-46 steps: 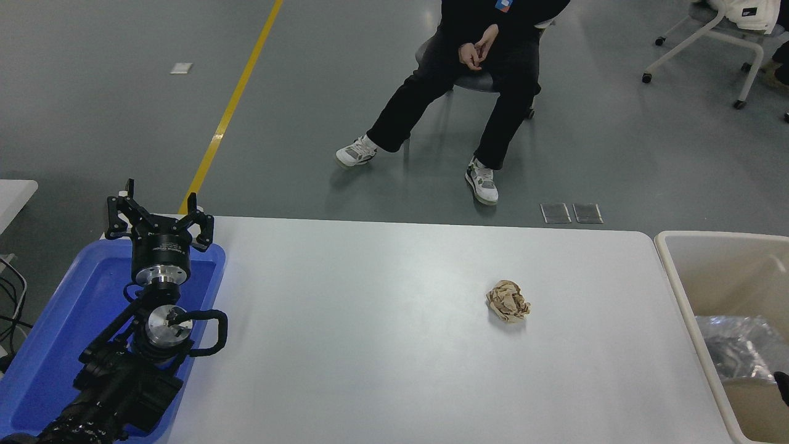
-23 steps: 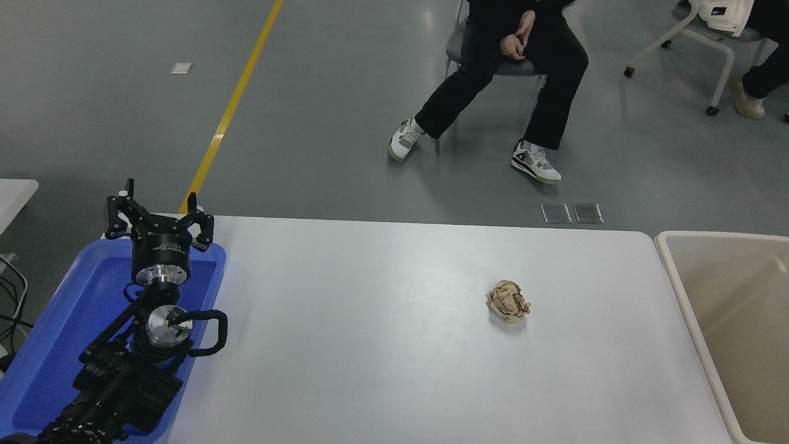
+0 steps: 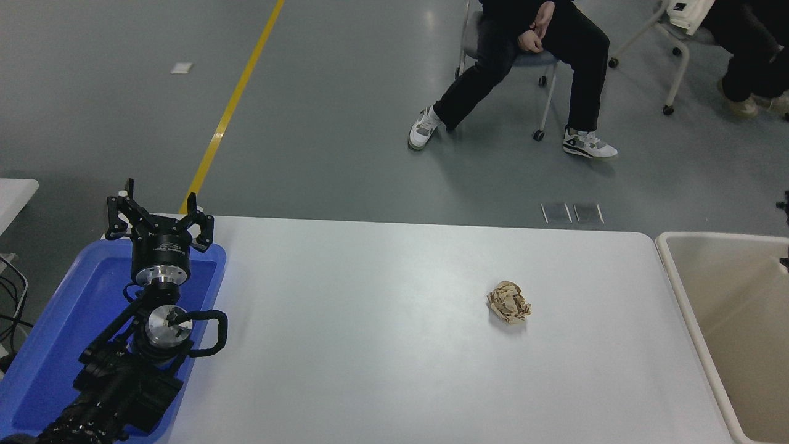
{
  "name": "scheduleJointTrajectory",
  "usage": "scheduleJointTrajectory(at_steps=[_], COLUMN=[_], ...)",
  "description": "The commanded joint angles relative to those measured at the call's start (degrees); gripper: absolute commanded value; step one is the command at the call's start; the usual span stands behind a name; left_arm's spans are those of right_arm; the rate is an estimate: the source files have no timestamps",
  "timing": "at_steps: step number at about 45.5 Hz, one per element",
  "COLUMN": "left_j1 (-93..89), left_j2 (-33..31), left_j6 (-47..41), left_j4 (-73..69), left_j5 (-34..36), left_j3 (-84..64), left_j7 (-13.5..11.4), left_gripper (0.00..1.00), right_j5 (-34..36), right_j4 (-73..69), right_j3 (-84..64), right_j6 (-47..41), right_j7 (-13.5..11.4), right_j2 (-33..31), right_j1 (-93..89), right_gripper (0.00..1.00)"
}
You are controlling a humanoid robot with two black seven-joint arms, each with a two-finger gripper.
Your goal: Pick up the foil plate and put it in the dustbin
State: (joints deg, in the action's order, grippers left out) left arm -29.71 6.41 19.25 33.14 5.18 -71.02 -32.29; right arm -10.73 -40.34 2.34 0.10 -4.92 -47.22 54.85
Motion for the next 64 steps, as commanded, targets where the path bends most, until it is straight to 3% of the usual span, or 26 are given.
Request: scheduleJointTrajectory(at_steps=[1, 7, 20, 27, 38, 46, 53, 64], left_j1=[0.0, 0.0, 0.0, 0.0, 0.0, 0.0, 0.0, 0.0], left_j2=[0.0, 0.0, 0.0, 0.0, 0.0, 0.0, 0.0, 0.0], left_j6=[-0.1, 0.0, 0.0, 0.0, 0.0, 0.0, 0.0, -0.1], left_j4=[0.0, 0.0, 0.0, 0.0, 0.0, 0.0, 0.0, 0.0], left_j5=[0.0, 0.1, 0.1, 0.1, 0.1, 0.1, 0.1, 0.1], left_j3=[0.0, 0.0, 0.0, 0.0, 0.0, 0.0, 0.0, 0.0], left_j7=[0.0, 0.0, 0.0, 0.0, 0.0, 0.0, 0.0, 0.0], left_gripper=[0.99, 0.99, 0.99, 0.99, 0.99, 0.99, 0.99, 0.99], right_j5=[-12.3, -14.0, -13.9, -13.7, -13.0, -12.1, -6.2, -1.0], right_j4=[-20.7, -27.2, -38.7, -42.6, -46.9, -48.9, -51.3, -52.0], right_j3=[-3.0, -11.6, -44.2, -49.6, -66.6, -68.2, -70.2, -69.9], right_j6=[-0.1, -0.2, -1.8, -3.4, -4.1, -8.9, -14.9, -20.0], right_j7=[-0.4, -0.4, 0.1, 0.1, 0.3, 0.3, 0.3, 0.3], right_j2=[-9.2, -12.0, -11.3, -9.1, 1.1, 5.2, 10.0, 21.0], right_j1=[6.4, 15.4, 45.1, 51.8, 64.1, 66.3, 70.5, 74.0], right_gripper=[1.0, 1.0, 1.0, 1.0, 1.0, 1.0, 1.0, 1.0])
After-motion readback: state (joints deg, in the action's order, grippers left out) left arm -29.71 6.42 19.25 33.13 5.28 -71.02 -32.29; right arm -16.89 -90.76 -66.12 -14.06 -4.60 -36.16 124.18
